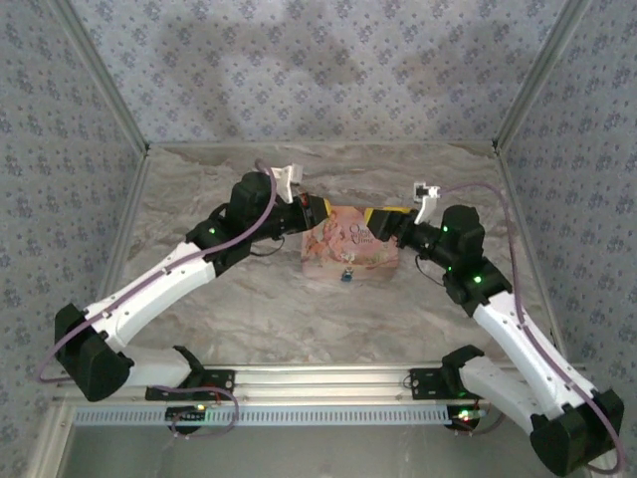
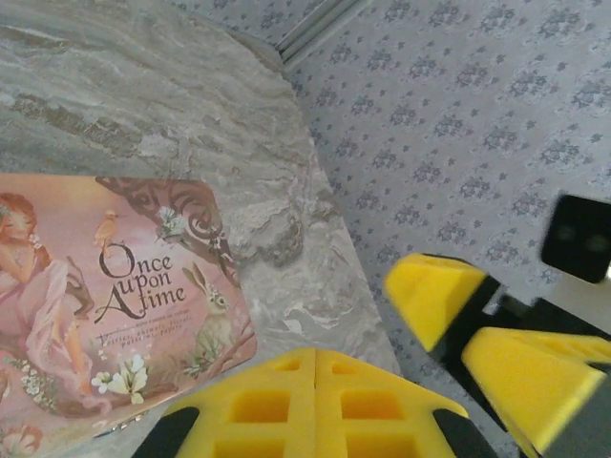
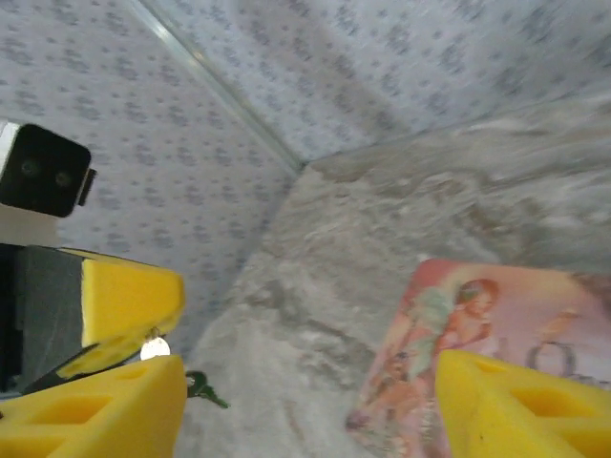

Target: Unlock the padlock with the key

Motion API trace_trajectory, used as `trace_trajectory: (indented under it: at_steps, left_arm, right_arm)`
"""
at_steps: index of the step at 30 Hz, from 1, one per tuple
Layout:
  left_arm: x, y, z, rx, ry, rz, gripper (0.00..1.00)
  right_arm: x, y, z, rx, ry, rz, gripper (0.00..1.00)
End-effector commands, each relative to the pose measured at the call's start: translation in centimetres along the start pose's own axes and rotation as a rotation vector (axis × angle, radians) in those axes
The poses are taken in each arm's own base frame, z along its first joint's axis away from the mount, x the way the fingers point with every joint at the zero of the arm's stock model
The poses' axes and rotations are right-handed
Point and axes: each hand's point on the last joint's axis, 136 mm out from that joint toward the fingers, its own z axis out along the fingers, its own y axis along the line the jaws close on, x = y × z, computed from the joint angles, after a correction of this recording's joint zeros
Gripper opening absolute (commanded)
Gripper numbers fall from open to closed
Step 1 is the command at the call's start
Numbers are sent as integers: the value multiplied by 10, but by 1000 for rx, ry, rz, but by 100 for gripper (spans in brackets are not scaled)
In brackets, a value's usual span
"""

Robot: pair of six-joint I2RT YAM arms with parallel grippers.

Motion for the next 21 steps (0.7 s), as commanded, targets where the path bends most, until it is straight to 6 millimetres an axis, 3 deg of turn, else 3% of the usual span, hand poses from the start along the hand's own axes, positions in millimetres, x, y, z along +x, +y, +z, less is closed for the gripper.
trace_trajectory:
  at_steps: [1,8,12,21]
  left_arm:
    - [-28,-40,-18,141,-153,68,0]
    - [-24,-69,-23,253,-195,64,0]
    - [-23,-75,-25,281,-222,50,0]
    - [-25,-82,-31,311,-263,37,0]
  right_arm:
    - [-9,52,0,-311,14,170,58]
    - [-20,68,1,-429,-78,247,58]
    - [-25,78,-1,-487,-113,277,52]
    - [-10,97,4,-526,-86,275,44]
